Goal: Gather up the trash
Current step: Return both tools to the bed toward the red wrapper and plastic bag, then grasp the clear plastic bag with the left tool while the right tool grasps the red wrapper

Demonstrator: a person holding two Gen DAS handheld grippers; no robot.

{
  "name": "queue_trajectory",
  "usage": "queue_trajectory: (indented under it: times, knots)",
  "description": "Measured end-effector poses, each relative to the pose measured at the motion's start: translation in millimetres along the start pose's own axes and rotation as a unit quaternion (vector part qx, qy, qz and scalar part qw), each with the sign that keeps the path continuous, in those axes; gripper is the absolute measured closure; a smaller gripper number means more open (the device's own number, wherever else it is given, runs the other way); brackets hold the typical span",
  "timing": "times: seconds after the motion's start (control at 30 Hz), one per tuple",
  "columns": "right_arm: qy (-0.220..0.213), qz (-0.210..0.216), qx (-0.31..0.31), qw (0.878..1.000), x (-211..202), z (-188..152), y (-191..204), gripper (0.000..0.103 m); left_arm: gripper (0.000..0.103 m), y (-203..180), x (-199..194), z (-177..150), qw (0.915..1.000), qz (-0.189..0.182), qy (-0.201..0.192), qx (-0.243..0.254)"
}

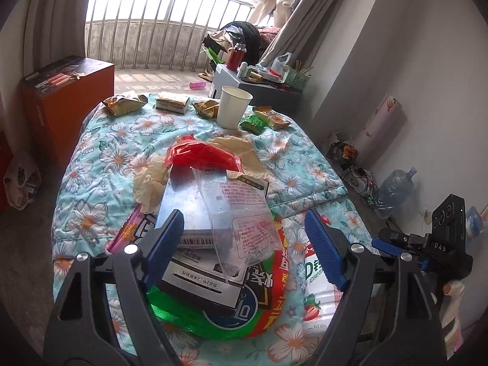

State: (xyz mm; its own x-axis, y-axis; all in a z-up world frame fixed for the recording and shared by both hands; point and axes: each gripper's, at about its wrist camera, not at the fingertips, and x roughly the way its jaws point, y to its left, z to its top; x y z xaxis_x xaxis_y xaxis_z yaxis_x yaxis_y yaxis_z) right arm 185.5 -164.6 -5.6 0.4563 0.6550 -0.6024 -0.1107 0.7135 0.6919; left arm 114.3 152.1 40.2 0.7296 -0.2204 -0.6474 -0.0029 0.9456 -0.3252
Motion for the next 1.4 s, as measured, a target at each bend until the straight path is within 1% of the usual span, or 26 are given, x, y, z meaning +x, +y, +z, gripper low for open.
queue_trajectory:
  times: [0.03,0.13,0.2,0.23,0.3,0.33,0.37,0.43,0.5,0.63,0.7,0.77,0.83,0.9,0.97,1.03,1.13,1.23,1.33,1.4]
  knots:
    - [0.002,0.001,-0.002,1.000,2.1,1.1,2.4,0.041,0.032,3.1,4.9,-0.1,1.0000,0.000,0.005,-0.004]
    - [0.005,0.000,-0.011,1.000,6.8,5.6,10.8,0.041,0.042,11.5,18.8,0.6,0.9998,0.014,0.012,-0.008]
    - [0.007,0.001,-0.015,1.000,11.0,9.0,16.7,0.041,0.053,15.4,25.6,0.2,0.9995,0.027,0.017,-0.006]
    - [0.008,0.003,-0.017,1.000,13.2,10.7,19.9,0.041,0.055,17.0,27.4,-0.1,0.9994,0.028,0.019,-0.006]
    - [0.012,0.005,-0.023,1.000,19.2,15.0,27.3,0.041,0.066,20.3,29.4,-0.2,0.9995,0.021,0.021,-0.007]
    - [0.015,0.005,-0.027,1.000,22.9,17.9,30.9,0.041,0.068,21.4,29.4,-0.4,0.9996,0.016,0.021,-0.007]
    - [0.017,0.005,-0.032,0.999,26.6,20.4,35.9,0.041,0.074,22.2,28.9,-0.1,0.9997,0.010,0.021,-0.008]
    - [0.023,0.012,-0.047,0.999,34.8,27.6,48.9,0.041,0.077,23.9,26.9,0.7,0.9998,-0.001,0.019,-0.011]
    - [0.029,0.022,-0.064,0.997,44.0,35.3,64.4,0.041,0.084,24.8,24.1,-0.1,0.9998,-0.008,0.015,-0.009]
    - [0.051,0.040,-0.106,0.992,71.3,53.5,96.7,0.041,0.087,27.2,17.6,-3.3,0.9994,-0.030,0.009,-0.012]
    - [0.063,0.030,-0.144,0.987,91.5,61.3,115.8,0.041,0.088,27.2,13.2,-5.6,0.9991,-0.041,0.007,-0.013]
    - [0.077,0.016,-0.198,0.977,111.4,67.0,135.6,0.041,0.089,27.4,9.0,-7.9,0.9986,-0.050,0.007,-0.015]
    - [0.096,0.003,-0.246,0.965,133.9,71.8,153.7,0.040,0.089,27.6,5.8,-9.9,0.9980,-0.060,0.008,-0.017]
    - [0.113,-0.004,-0.282,0.953,154.9,76.2,169.0,0.036,0.089,28.3,2.9,-11.8,0.9975,-0.067,0.009,-0.021]
    - [0.125,-0.019,-0.305,0.944,173.7,79.4,180.2,0.035,0.089,29.5,1.3,-13.1,0.9969,-0.074,0.010,-0.027]
    - [0.137,-0.032,-0.300,0.944,190.5,83.9,184.1,0.035,0.089,30.8,0.3,-14.1,0.9965,-0.078,0.010,-0.029]
    - [0.159,-0.040,-0.242,0.956,211.2,94.1,175.9,0.035,0.090,32.9,0.2,-14.4,0.9958,-0.084,0.011,-0.035]
    - [0.182,-0.021,-0.193,0.964,227.1,100.0,165.4,0.035,0.090,34.6,-0.1,-13.9,0.9954,-0.087,0.010,-0.037]
    - [0.196,-0.021,-0.176,0.965,239.1,98.4,160.6,0.036,0.090,35.6,-0.4,-13.7,0.9953,-0.089,0.011,-0.036]
    - [0.203,-0.023,-0.167,0.965,244.2,96.3,158.1,0.042,0.090,36.1,-0.2,-13.7,0.9952,-0.090,0.011,-0.037]
